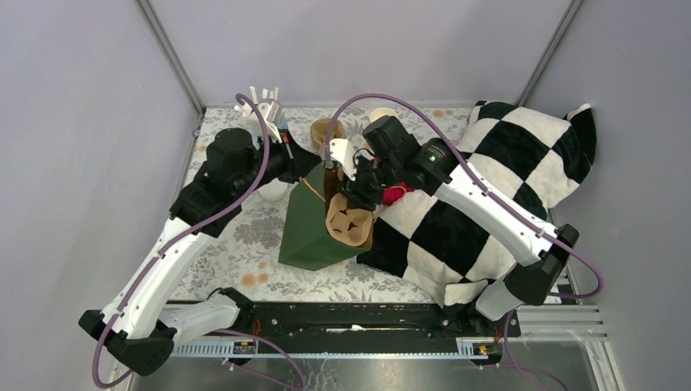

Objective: Pack the takeout coffee

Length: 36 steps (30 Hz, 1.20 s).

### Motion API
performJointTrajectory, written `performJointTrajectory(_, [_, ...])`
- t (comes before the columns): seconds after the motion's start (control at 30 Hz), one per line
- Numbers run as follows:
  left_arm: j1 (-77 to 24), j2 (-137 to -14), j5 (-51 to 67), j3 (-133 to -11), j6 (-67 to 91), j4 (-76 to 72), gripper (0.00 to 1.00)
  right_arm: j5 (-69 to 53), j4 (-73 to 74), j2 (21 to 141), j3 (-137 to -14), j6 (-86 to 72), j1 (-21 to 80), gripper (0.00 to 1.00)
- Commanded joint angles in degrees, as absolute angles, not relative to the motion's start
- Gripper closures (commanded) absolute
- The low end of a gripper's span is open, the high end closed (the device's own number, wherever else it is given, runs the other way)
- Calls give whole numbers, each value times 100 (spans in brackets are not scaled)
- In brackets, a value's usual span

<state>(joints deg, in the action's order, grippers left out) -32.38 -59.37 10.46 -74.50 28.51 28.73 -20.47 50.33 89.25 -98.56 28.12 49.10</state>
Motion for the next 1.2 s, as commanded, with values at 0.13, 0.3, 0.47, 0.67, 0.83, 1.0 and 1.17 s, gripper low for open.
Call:
performJointTrajectory(0.13, [-3111, -5891, 1438, -7614, 2677, 2649, 100, -2671, 5180, 9122, -10240, 3075, 4957, 52])
performJointTrajectory(0.3, [-3111, -6253, 2327, -7922, 2814, 2339, 100, -2852, 5279, 9100, -10355, 3251, 4956, 52])
performJointTrajectory(0.47, [-3092, -6420, 2802, -8101, 2945, 2220, 100, -2910, 5775, 9025, -10580, 3227, 4956, 51])
performJointTrajectory(0.67, [-2964, -6490, 3205, -8116, 3176, 2081, 100, -3030, 5738, 8647, -10406, 3006, 4956, 51])
performJointTrajectory(0.83, [-2793, -6573, 3564, -8102, 3383, 2048, 100, -2995, 5719, 8404, -10345, 2838, 4957, 51])
performJointTrajectory(1.0, [-2576, -6474, 3782, -7814, 3598, 1910, 100, -2936, 5788, 8353, -10367, 2805, 4955, 51])
performJointTrajectory(1.17, [-2164, -6265, 4151, -7186, 3997, 1456, 100, -3139, 5645, 8411, -10083, 2628, 4948, 50])
